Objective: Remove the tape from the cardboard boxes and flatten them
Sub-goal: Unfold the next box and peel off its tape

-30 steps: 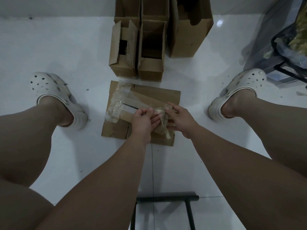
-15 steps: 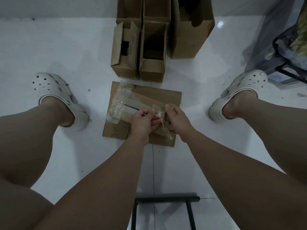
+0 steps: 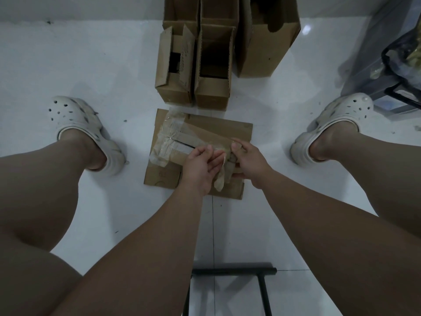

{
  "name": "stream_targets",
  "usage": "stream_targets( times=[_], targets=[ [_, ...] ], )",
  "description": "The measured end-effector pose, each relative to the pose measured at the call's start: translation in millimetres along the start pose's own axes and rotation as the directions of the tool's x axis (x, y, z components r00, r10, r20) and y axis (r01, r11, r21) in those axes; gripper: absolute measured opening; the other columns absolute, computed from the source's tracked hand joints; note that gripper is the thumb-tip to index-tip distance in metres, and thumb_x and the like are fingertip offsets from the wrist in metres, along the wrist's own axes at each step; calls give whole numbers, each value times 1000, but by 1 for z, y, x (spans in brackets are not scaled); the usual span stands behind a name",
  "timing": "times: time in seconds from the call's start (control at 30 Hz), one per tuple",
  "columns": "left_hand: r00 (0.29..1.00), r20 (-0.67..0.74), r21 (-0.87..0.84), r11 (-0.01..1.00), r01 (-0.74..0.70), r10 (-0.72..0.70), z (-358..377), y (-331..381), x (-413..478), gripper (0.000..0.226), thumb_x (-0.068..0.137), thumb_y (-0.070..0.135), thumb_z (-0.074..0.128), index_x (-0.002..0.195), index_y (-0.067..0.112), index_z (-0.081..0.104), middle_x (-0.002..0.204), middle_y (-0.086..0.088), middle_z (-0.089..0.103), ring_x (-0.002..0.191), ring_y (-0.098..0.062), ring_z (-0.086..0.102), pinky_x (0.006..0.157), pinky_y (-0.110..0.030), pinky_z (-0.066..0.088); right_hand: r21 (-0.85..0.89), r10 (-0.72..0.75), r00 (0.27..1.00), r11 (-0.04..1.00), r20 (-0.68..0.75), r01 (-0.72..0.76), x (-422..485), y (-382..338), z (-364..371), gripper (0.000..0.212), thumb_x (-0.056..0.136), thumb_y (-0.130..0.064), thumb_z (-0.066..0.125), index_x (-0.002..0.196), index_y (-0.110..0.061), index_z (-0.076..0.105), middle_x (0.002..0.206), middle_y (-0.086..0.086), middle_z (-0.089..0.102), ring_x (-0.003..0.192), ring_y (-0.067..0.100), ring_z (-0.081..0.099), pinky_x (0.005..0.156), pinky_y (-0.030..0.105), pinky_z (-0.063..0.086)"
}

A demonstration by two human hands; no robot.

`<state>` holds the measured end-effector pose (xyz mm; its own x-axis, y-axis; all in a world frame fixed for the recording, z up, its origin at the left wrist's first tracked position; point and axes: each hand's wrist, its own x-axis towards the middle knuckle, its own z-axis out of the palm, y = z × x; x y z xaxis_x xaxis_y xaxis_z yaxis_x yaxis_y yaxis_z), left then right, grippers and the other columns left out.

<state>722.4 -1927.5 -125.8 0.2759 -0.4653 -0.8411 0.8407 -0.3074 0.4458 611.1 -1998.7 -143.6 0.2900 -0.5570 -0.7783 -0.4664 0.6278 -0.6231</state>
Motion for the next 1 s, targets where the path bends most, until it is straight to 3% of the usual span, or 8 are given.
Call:
stream_targets(
  times=[0.13, 0.3, 0.4, 0.5, 0.63, 0.73, 0.87, 1.0],
  targets=[
    [998, -65, -16, 999, -30, 29, 4, 2, -1, 16, 99, 15, 47, 84, 12, 53, 56, 3, 64, 57, -10, 66, 53, -21, 53, -108, -65, 996, 993, -62, 58, 3, 4, 5, 37, 101, -39, 46, 136, -28, 51, 135, 8, 55, 119, 29, 57, 96, 51, 51],
    [937, -117, 508, 830, -229, 330, 16, -17, -13, 25, 97, 43, 44, 88, 21, 51, 59, 8, 55, 49, -2, 54, 55, -23, 47, -163, -103, 992, 983, -73, 90, 3, 6, 5, 40, 101, -43, 43, 138, -28, 49, 138, 7, 53, 125, 28, 52, 102, 51, 46],
    [930, -51, 600, 756, -262, 363, 23, -24, -20, 44, 84, 64, 50, 91, 21, 56, 78, 7, 57, 67, -7, 55, 62, -24, 44, -161, -83, 993, 985, -87, 69, 3, 6, 6, 41, 101, -43, 43, 139, -28, 48, 137, 6, 53, 121, 28, 54, 94, 51, 53],
    [904, 67, 867, 424, -263, 423, 20, -26, -15, 38, 82, 49, 65, 100, 16, 58, 103, 1, 50, 86, -11, 52, 74, -23, 44, -68, -43, 994, 997, -100, 37, 2, 7, 8, 38, 101, -42, 45, 136, -27, 52, 132, 6, 57, 117, 26, 57, 89, 43, 55],
    [845, 59, 918, 303, -255, 531, 13, -25, -12, 16, 94, 22, 56, 84, 9, 57, 98, -6, 50, 81, -15, 45, 68, -19, 30, -165, -104, 990, 982, -92, 88, 2, 7, 7, 44, 101, -44, 43, 139, -24, 49, 137, 5, 54, 124, 26, 52, 101, 50, 47],
    [831, 90, 901, 312, -303, 548, 11, -22, -10, 23, 94, 13, 52, 72, 13, 45, 89, -4, 46, 79, -15, 41, 63, -18, 25, -163, -111, 990, 982, -83, 97, 1, 6, 8, 44, 101, -43, 43, 140, -23, 49, 138, 5, 54, 126, 26, 51, 103, 50, 45],
    [885, 63, 862, 421, -281, 461, 15, -21, -9, 29, 97, 13, 46, 69, 16, 38, 90, -3, 42, 82, -19, 45, 72, -28, 37, -167, -127, 987, 980, -102, 109, 0, 8, 7, 42, 103, -40, 41, 140, -21, 49, 139, 5, 53, 127, 25, 51, 105, 49, 44],
    [915, 61, 821, 502, -274, 399, 9, -16, -7, 31, 98, 15, 43, 69, 17, 34, 80, -3, 43, 71, -16, 41, 63, -29, 35, -158, -121, 985, 982, -125, 101, 1, 6, 11, 38, 104, -38, 39, 137, -23, 51, 135, 5, 55, 124, 25, 52, 104, 49, 45]
  ],
)
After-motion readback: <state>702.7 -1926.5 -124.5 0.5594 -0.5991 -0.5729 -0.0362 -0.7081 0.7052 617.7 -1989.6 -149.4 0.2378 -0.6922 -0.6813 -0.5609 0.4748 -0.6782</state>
